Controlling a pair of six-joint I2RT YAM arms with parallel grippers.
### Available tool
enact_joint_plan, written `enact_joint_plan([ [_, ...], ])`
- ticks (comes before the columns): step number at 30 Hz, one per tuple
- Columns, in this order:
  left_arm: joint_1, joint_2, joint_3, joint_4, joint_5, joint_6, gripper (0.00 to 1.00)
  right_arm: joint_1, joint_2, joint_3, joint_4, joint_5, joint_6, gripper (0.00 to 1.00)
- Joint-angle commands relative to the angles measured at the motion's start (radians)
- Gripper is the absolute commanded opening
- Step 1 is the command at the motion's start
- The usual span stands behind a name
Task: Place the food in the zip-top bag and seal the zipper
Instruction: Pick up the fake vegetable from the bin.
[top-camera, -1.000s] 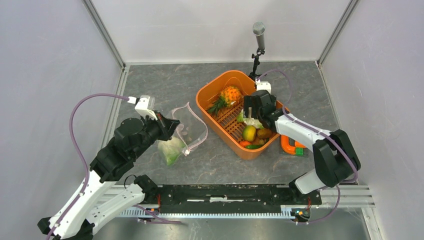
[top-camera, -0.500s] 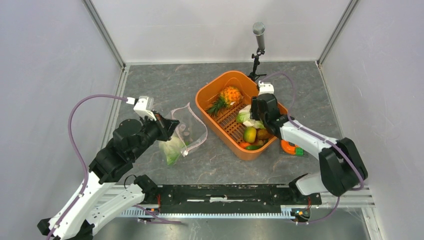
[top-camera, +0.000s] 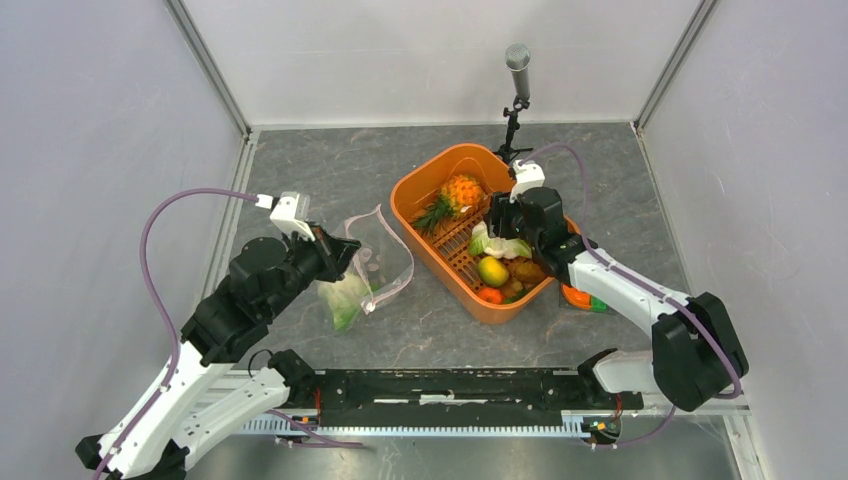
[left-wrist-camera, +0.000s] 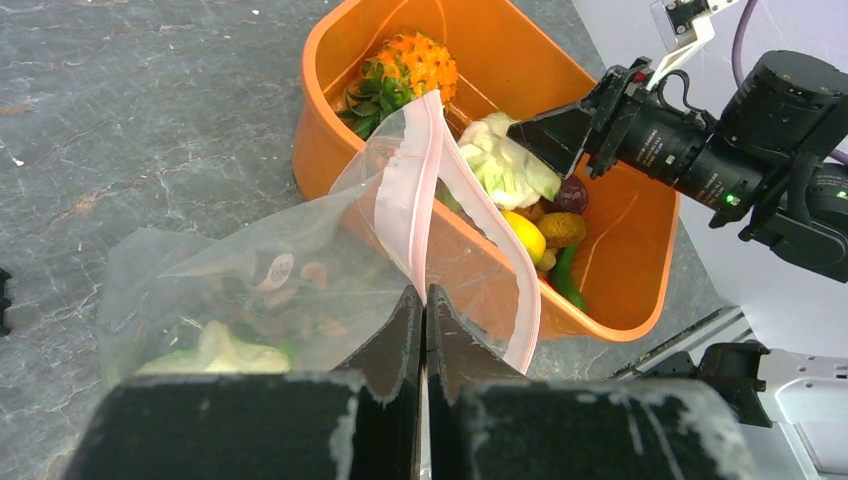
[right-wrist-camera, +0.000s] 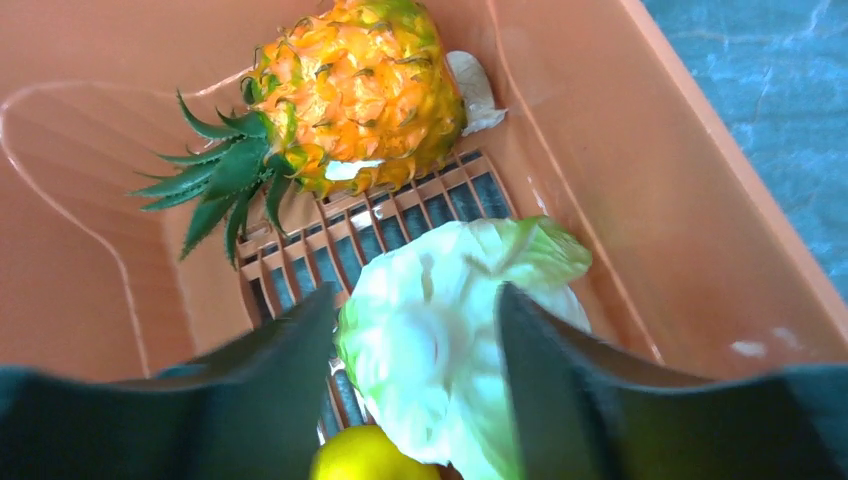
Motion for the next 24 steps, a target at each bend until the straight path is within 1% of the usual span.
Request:
enact_joint_plan([
  [1, -0.002, -0.001, -0.004, 0.050, 0.013, -0.032, 0.02, 0.004, -0.024, 0.042, -0.030, 0.050, -0.027, 0.73],
  [5, -0.002, -0.006, -0.006, 0.050, 0.012, -0.031, 0.02, 0.004, -0.007, 0.063, -0.105, 0.192, -0.015, 0.92],
  [7, -0.002, -0.007, -0.007, 0.048, 0.009, -0.030, 0.02, 0.004, 0.006, 0.063, -0.148, 0.198, -0.001, 0.98],
  [10, -0.002, -0.007, -0.009, 0.048, 0.008, -0.031, 0.02, 0.004, 0.057, 0.083, -0.189, 0.166, 0.009, 0.98],
  [12, -0.002, -0.005, -0.007, 0.048, 0.011, -0.031, 0.02, 0.003, 0.096, 0.089, -0.188, 0.156, 0.013, 0.98],
  [16, -0.002, -0.001, -0.006, 0.048, 0.015, -0.030, 0.02, 0.002, 0.183, 0.119, -0.178, 0.081, 0.010, 0.98],
  [18, -0.002, -0.002, -0.007, 0.047, 0.015, -0.030, 0.02, 0.003, 0.211, 0.119, -0.164, 0.075, 0.020, 0.98],
  [20, -0.002, -0.005, -0.007, 0.046, 0.013, -0.030, 0.02, 0.003, 0.230, 0.133, -0.182, 0.096, 0.019, 0.96],
  [21, -0.002, -0.005, -0.007, 0.043, 0.013, -0.031, 0.02, 0.003, 0.229, 0.134, -0.182, 0.098, 0.017, 0.92],
  [24, -0.002, -0.009, -0.010, 0.041, 0.010, -0.033, 0.02, 0.003, 0.189, 0.116, -0.160, 0.075, 0.007, 0.70],
])
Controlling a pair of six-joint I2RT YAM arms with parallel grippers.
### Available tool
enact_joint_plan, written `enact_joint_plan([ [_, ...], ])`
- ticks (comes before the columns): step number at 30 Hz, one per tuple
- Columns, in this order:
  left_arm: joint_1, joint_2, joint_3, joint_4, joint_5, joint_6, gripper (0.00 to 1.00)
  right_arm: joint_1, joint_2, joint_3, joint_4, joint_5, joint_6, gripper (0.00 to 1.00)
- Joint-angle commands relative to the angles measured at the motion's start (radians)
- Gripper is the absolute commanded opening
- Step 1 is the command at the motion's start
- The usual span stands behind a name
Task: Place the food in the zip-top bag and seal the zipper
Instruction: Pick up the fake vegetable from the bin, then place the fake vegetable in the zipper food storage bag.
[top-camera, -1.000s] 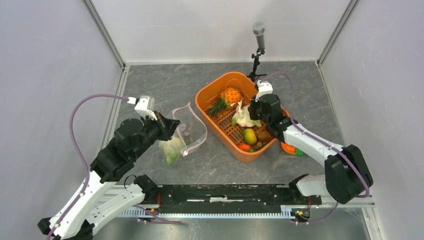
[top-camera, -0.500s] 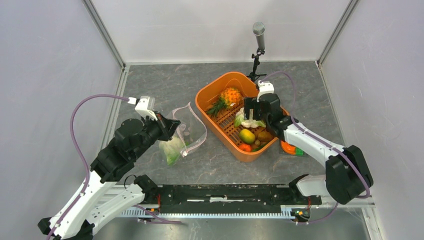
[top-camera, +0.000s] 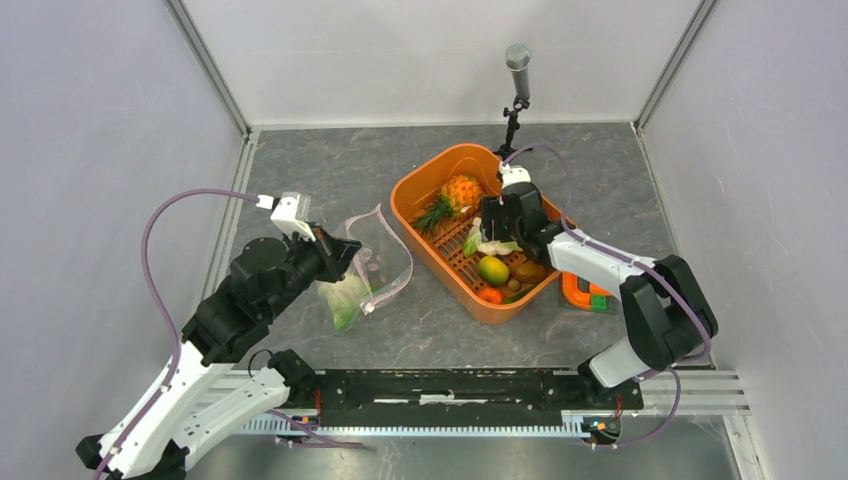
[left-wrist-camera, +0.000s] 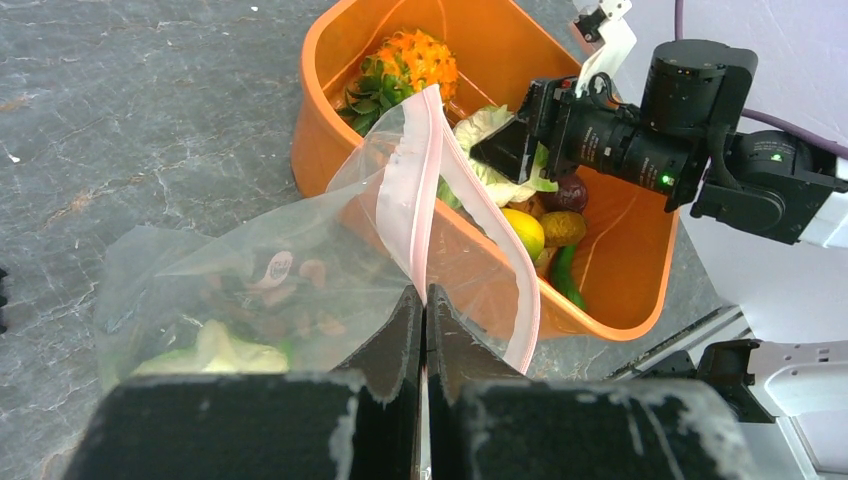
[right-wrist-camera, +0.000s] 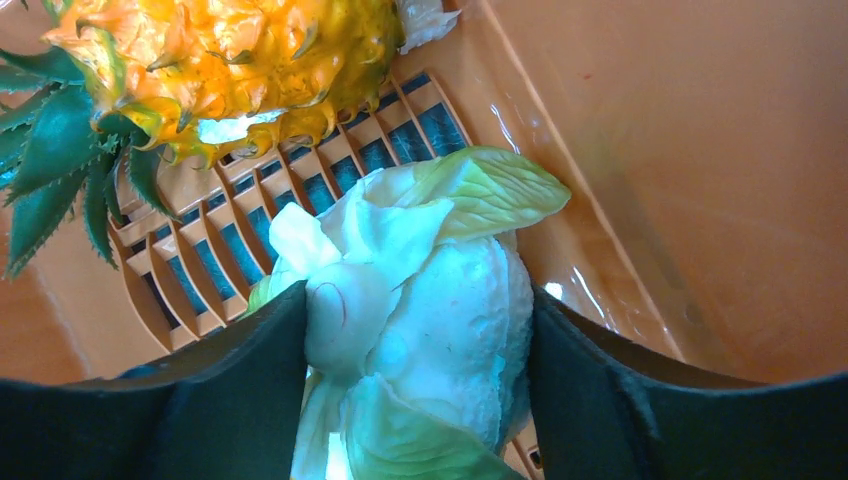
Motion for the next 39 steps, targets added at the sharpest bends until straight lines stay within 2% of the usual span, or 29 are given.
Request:
enact_joint_plan([
  [1, -0.002, -0.007, -0.004, 0.038, 0.007, -0.029, 0.02, -0.003, -0.049, -0.011, 0.009, -0.026, -0.010, 0.65],
  [4, -0.002, 0.000, 0.000, 0.041, 0.008, -0.028, 0.02, -0.003, -0.142, -0.051, 0.076, -0.061, -0.026, 0.49],
  [6, -0.002, 0.005, 0.001, 0.043, 0.011, -0.027, 0.02, -0.003, -0.213, -0.083, 0.128, -0.084, -0.040, 0.42],
  [15, -0.002, 0.011, -0.007, 0.053, 0.023, -0.031, 0.02, -0.003, -0.418, -0.127, 0.197, -0.131, -0.051, 0.39],
  [23, -0.002, 0.007, -0.007, 0.049, 0.020, -0.036, 0.02, 0.026, -0.556, -0.111, 0.290, -0.355, -0.008, 0.39],
  [27, -0.002, 0.021, 0.005, 0.058, 0.027, -0.036, 0.02, 0.153, -0.560, -0.053, 0.312, -0.398, -0.040, 0.37],
  [32, -0.002, 0.030, 0.007, 0.065, 0.030, -0.044, 0.02, 0.352, -0.568, -0.021, 0.355, -0.324, -0.126, 0.38],
  [39, -0.002, 0.039, 0.007, 0.075, 0.038, -0.057, 0.02, 0.514, -0.558, 0.010, 0.353, -0.238, -0.228, 0.37],
])
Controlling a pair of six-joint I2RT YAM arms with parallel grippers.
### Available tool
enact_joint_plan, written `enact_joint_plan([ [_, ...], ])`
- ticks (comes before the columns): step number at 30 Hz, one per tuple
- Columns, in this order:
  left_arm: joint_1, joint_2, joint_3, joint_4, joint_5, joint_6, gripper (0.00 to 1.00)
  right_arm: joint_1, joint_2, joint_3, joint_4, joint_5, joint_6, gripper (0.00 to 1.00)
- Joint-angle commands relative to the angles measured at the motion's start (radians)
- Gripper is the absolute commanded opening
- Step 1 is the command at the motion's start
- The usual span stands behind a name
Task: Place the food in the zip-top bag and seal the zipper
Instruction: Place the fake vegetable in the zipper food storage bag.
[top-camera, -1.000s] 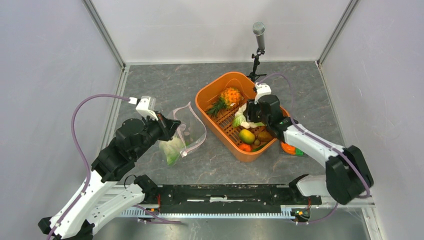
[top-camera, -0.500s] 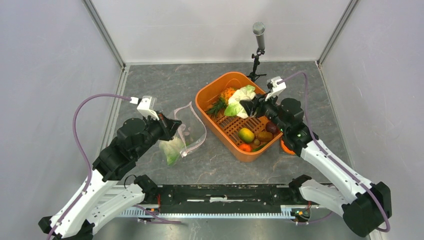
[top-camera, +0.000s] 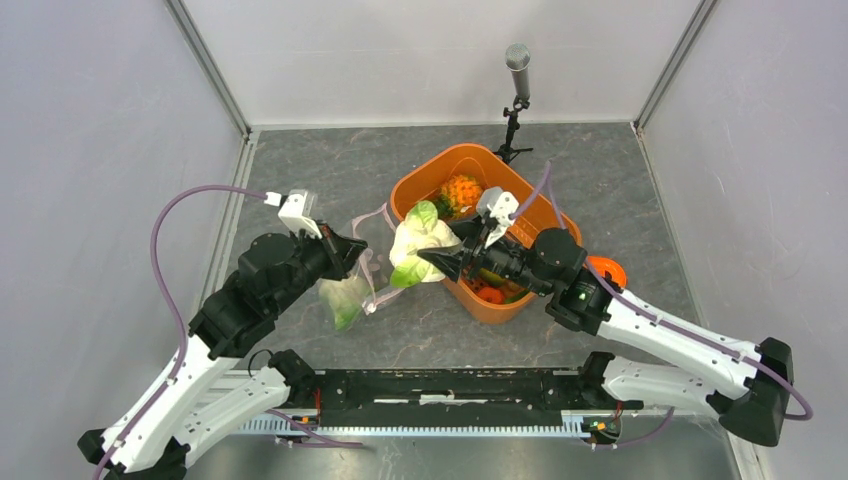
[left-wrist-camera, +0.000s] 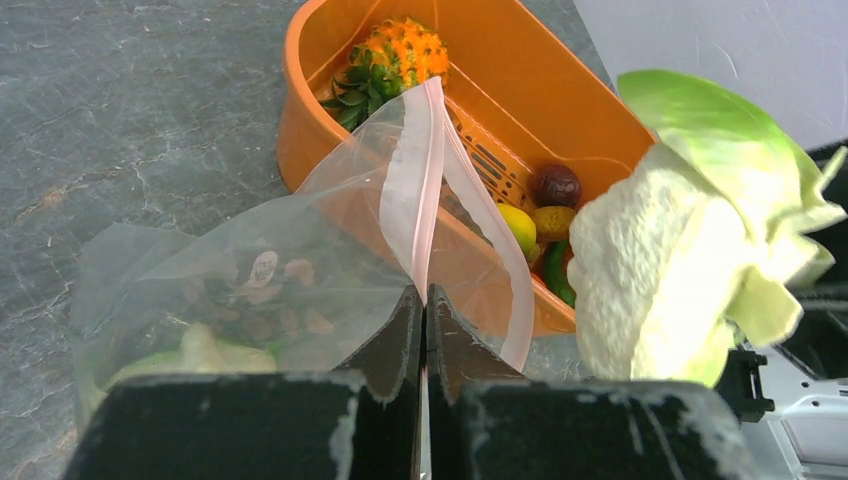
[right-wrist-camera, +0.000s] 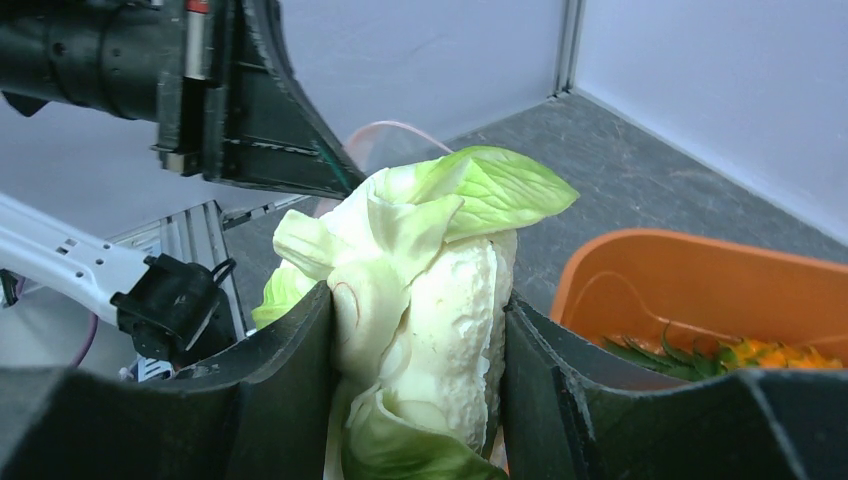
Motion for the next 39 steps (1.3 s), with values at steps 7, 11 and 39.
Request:
enact_joint_plan([
  [7, -0.002, 0.011, 0.018, 0.061, 0.035, -0.047, 0.02, 0.138, 0.118, 0.145, 0.000, 0.169, -0.151, 0.37],
  [11, -0.002, -0.003, 0.018, 0.059, 0.039, -0.046, 0.02, 0.139, 0.225, 0.194, -0.056, 0.267, -0.158, 0.38],
  [39, -0.002, 0.006, 0.039, 0.090, 0.062, -0.066, 0.02, 0.325, 0.271, 0.205, -0.149, 0.390, -0.537, 0.36],
])
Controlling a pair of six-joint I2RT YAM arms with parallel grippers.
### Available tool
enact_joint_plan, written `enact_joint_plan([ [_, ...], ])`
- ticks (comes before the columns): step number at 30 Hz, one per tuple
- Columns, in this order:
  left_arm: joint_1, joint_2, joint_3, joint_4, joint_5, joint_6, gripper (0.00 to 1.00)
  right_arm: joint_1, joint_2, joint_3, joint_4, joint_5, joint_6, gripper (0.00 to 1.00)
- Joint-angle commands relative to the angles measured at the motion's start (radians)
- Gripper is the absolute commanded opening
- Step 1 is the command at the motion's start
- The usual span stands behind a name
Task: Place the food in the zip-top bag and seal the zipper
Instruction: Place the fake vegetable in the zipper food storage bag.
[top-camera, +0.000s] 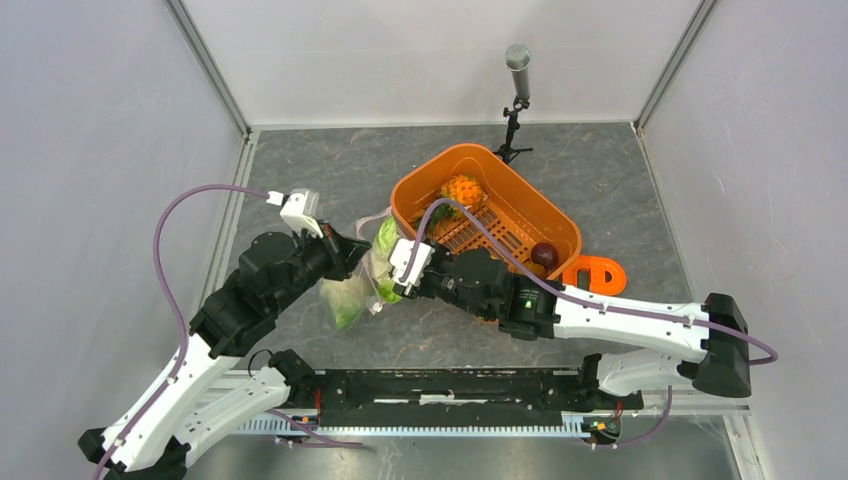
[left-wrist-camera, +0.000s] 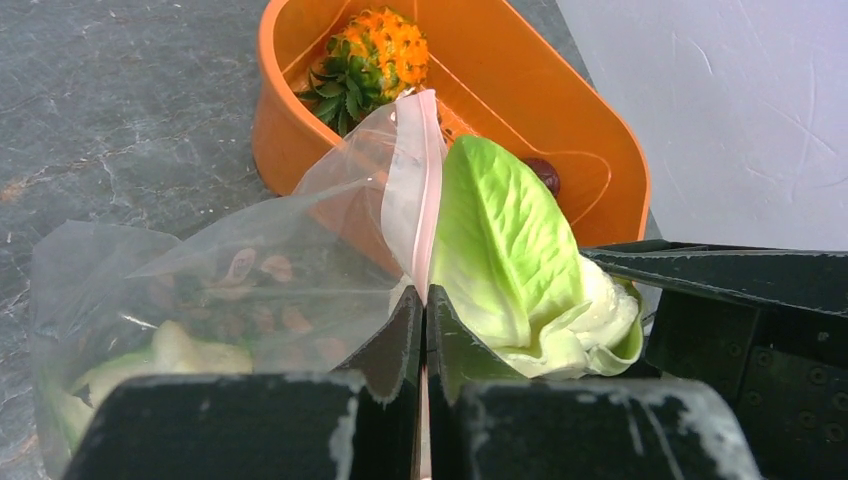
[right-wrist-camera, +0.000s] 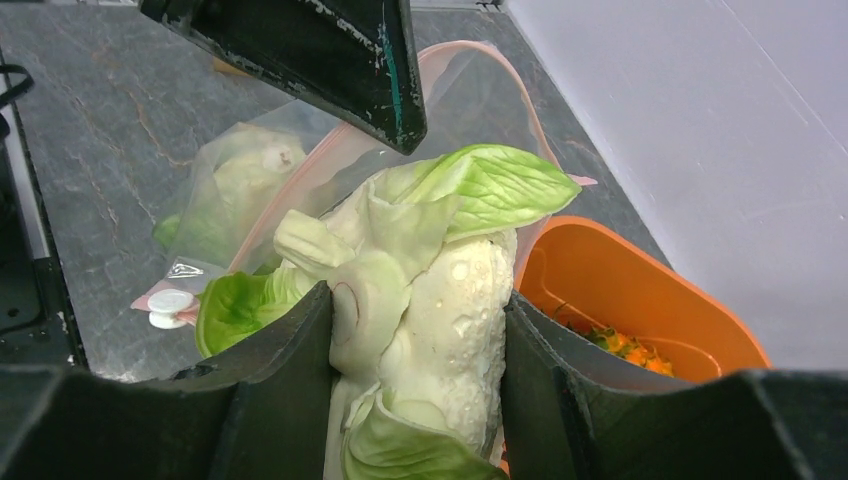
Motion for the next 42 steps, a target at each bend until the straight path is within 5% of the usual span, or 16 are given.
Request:
enact_joint_plan([
  [1, -0.002, -0.003, 0.034, 0.088, 0.035, -0.035, 0.02, 0.005, 0.012, 0.012, 0.037, -0.005, -0.053, 0.36],
  [14, -0.002, -0.020, 0.030, 0.065, 0.088, -0.023, 0.02, -0.114, 0.180, 0.303, -0.204, 0.027, 0.159, 0.39],
  [19, -0.002, -0.007, 0.022, 0.065, 0.089, -0.026, 0.02, -0.193, 0.139, 0.309, -0.131, -0.277, 0.377, 0.40],
  [24, -0.002, 0.000, 0.024, 0.070, 0.090, -0.026, 0.02, -0.196, 0.194, 0.363, -0.181, -0.360, 0.466, 0.39],
  [32, -0.002, -0.014, 0.022, 0.085, 0.087, -0.033, 0.02, -0.159, 0.277, 0.301, -0.190, -0.198, 0.435, 0.39],
  [36, -0.002, -0.016, 0.034, 0.080, 0.087, -0.032, 0.02, -0.160, 0.258, 0.286, -0.166, 0.010, 0.417, 0.41],
  [42, -0.002, -0.008, 0.039, 0.086, 0.102, -0.038, 0.02, -0.162, 0.256, 0.335, -0.096, -0.040, 0.411, 0.42],
])
